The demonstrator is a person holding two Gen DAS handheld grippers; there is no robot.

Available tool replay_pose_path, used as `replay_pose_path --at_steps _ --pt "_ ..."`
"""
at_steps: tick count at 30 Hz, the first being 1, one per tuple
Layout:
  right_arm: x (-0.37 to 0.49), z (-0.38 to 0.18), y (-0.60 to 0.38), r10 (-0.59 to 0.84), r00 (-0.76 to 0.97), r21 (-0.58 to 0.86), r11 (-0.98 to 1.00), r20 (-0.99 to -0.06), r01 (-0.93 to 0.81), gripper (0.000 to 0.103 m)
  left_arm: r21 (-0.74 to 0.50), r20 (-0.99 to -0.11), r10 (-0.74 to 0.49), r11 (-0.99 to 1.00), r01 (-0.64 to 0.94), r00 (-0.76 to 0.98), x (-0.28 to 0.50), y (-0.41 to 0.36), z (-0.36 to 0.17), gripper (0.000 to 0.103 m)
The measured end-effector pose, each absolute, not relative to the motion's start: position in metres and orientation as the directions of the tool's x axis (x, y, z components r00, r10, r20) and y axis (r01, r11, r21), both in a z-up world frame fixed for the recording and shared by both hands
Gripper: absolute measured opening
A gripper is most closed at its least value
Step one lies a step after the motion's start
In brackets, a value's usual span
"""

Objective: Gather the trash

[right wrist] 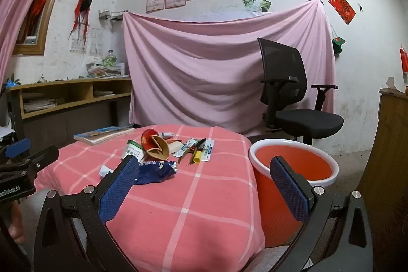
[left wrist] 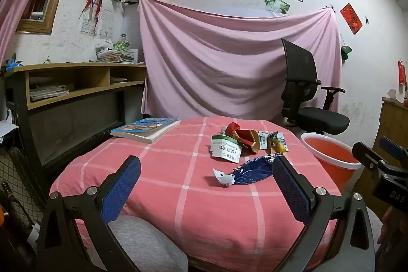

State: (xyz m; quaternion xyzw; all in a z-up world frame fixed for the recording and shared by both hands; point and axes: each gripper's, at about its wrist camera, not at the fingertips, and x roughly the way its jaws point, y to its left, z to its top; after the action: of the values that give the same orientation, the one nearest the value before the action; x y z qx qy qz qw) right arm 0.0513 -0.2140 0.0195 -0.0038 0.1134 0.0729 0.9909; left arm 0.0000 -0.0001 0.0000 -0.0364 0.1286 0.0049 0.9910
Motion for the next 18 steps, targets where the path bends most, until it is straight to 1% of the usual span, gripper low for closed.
replay_pose_path --at_steps 18 --pt "0.0519 0.0191 -0.2130 0.144 0.964 0.009 0.989 -0.225 -0.145 0.103 -0.072 -0.255 -0.001 0.997 -0.019 0.967 0.0001 -0.0001 0.0000 0.101"
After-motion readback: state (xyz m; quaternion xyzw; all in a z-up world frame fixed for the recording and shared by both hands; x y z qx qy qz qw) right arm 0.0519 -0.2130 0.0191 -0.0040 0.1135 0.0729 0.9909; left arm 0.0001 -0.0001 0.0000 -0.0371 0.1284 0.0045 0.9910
